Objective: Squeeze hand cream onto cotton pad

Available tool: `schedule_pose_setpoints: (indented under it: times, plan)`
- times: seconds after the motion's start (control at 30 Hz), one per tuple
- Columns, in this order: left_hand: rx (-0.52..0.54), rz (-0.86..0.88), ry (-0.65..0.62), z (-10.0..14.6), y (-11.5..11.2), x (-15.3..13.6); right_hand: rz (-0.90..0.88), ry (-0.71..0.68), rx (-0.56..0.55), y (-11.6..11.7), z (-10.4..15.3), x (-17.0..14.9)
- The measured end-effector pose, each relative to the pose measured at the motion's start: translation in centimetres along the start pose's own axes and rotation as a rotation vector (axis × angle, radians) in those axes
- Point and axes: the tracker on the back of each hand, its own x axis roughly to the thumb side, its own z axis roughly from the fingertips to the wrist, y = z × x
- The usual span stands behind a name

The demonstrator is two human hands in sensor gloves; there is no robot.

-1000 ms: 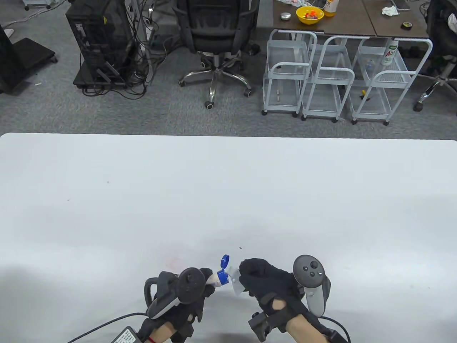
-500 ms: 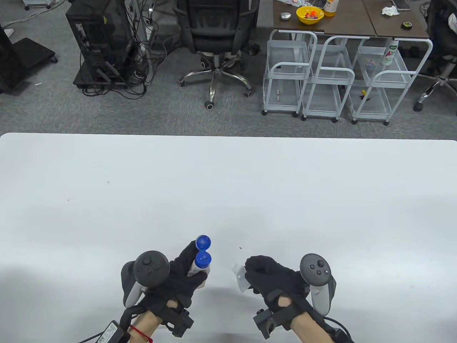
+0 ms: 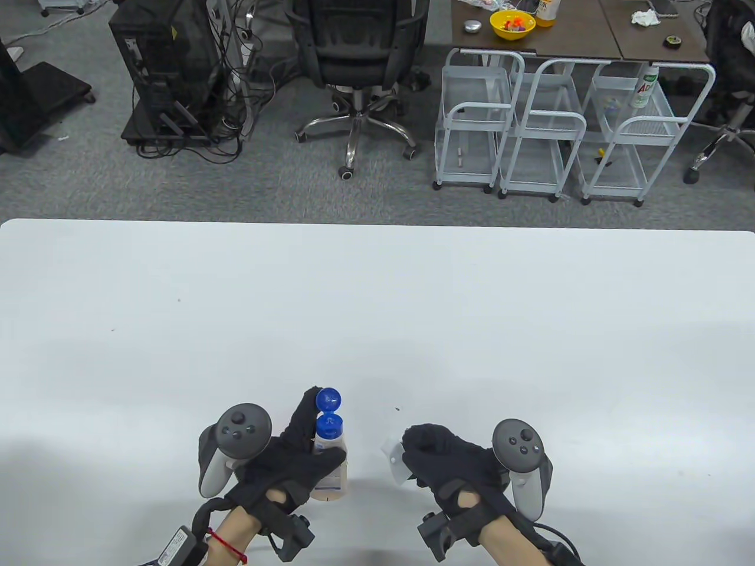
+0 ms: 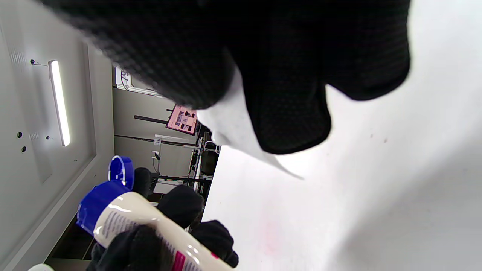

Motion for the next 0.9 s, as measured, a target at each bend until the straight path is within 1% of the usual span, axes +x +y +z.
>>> schedule_pose_setpoints:
  times: [0.17, 0.23, 0.37, 0.47, 0.53, 0.7, 0.77, 0.87, 0.9]
  plan:
    - [0.010, -0.009, 0.004, -0.10, -0.09, -0.16, 0.003, -0.003, 0.000, 0.03, -0.04, -0.04]
    - [0.042, -0.029, 0.005, -0.09, -0.01, -0.17, 0.002, -0.002, -0.001, 0.02, -0.05, -0.04]
    - [0.015, -0.015, -0.016, -0.23, 0.12, -0.31, 0.002, -0.003, -0.003, 0.00, -0.09, -0.04]
    - [0.054, -0.030, -0.015, -0.25, 0.36, -0.32, 0.005, -0.003, -0.004, -0.02, -0.13, -0.07]
    - [0.060, -0.041, -0.029, -0.29, 0.52, -0.34, 0.004, -0.003, -0.004, -0.02, -0.14, -0.07]
    - [0.104, -0.054, -0.010, -0.22, 0.75, -0.32, 0.007, -0.007, -0.004, -0.07, -0.18, -0.06]
    - [0.088, -0.064, -0.017, -0.28, 0.75, -0.30, 0.007, -0.008, -0.006, -0.10, -0.21, -0.06]
    - [0.104, -0.075, -0.010, -0.29, 0.74, -0.25, 0.017, -0.018, -0.015, -0.35, -0.42, -0.03]
    - [0.094, -0.092, -0.006, -0.39, 0.75, -0.12, 0.023, -0.026, -0.023, -0.60, -0.59, -0.01]
